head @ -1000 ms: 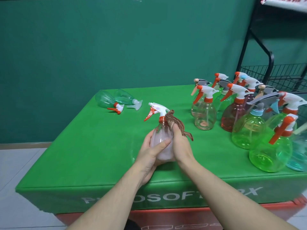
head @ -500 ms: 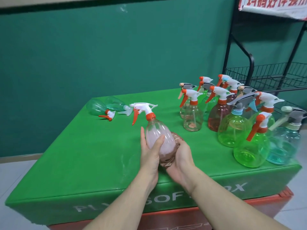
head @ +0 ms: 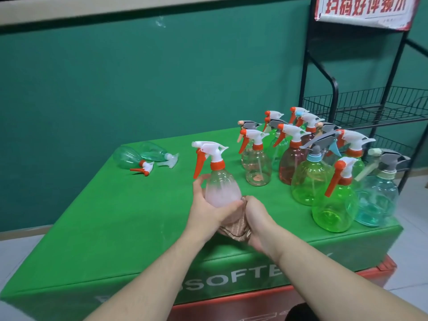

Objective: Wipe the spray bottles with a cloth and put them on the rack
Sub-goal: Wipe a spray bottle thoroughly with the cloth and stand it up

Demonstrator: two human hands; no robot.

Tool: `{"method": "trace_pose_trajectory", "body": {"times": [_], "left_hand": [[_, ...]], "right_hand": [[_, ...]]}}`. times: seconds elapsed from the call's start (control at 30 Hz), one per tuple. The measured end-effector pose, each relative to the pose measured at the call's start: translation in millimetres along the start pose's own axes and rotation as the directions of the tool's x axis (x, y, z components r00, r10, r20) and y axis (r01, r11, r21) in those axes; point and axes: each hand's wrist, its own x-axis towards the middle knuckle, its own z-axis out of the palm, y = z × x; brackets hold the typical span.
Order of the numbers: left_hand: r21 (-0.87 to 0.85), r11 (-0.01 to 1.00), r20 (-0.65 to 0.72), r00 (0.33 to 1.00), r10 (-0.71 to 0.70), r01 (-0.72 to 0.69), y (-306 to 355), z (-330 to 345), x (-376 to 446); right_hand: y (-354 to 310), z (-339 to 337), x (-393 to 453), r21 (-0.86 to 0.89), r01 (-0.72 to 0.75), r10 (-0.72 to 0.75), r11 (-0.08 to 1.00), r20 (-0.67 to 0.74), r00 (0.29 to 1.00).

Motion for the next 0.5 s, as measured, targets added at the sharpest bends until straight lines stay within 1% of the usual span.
{"method": "trace_pose_trajectory", "body": {"times": [0.1, 0.23, 0.37, 0.5], "left_hand": [[0.155, 0.988, -0.058, 0.998, 0.021, -0.012, 5.7, 0.9, 2.1], [0.388, 0.921, -0.089, 0.996, 0.004, 0.031, 6.7, 1.5, 4.1], [0.542, 0.839, -0.133, 0.991, 0.034, 0.044, 3.5, 6.8, 11.8], [0.616, 0.788, -0.089, 0.994, 0.064, 0.004, 6.2, 19.9, 13.6]], "right_hand": [[-3.6, -9.4, 0.1, -0.089, 0.055, -0.062, 0.995, -0.084, 0.995], [-15.1, -17.8, -7.0, -0.100, 0.174, -0.189, 0.980, -0.164, 0.968], [-27.3, -10.5, -17.7, -0.104, 0.300, -0.311, 0.948, -0.116, 0.943], [-36.4, 1.4, -27.0, -0.117, 0.387, -0.397, 0.914, -0.072, 0.915]]}}
